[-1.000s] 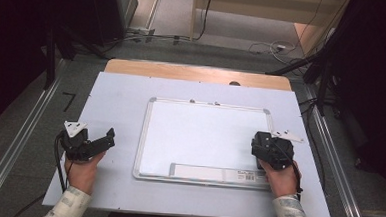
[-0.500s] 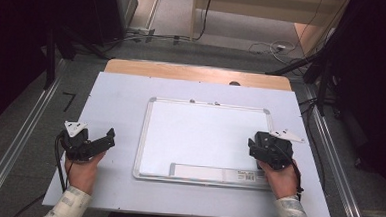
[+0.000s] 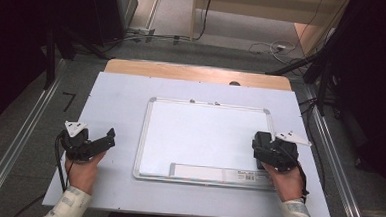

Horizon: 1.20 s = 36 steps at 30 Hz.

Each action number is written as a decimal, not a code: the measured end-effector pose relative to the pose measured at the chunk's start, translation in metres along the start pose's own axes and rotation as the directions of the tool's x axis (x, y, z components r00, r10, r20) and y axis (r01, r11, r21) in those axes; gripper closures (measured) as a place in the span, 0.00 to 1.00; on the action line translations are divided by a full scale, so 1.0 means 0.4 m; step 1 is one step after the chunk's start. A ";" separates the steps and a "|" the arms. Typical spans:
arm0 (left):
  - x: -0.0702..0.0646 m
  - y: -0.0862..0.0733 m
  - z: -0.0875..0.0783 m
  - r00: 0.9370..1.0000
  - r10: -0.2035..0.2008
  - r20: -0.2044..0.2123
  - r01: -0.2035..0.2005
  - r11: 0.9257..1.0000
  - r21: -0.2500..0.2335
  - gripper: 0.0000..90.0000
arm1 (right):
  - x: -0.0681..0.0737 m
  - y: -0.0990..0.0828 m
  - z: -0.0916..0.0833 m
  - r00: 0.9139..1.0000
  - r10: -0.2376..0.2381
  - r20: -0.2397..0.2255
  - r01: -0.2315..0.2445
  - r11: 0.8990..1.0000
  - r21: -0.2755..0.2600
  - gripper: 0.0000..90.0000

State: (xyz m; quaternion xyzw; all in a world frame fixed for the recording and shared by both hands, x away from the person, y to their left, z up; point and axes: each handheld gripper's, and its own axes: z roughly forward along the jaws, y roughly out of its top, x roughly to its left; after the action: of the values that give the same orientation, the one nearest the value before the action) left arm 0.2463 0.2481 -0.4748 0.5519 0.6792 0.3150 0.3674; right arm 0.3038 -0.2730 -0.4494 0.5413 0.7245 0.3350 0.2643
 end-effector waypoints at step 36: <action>0.001 0.000 0.002 1.000 0.000 0.003 0.000 1.000 0.005 0.04 | -0.077 -0.032 -0.054 0.998 0.061 0.014 -0.061 0.998 -0.032 0.18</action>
State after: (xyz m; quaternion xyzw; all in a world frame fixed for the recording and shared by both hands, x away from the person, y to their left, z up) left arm 0.2468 0.2485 -0.4754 0.5532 0.6794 0.3123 0.3671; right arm 0.2883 -0.3095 -0.4451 0.5615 0.7002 0.3502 0.2680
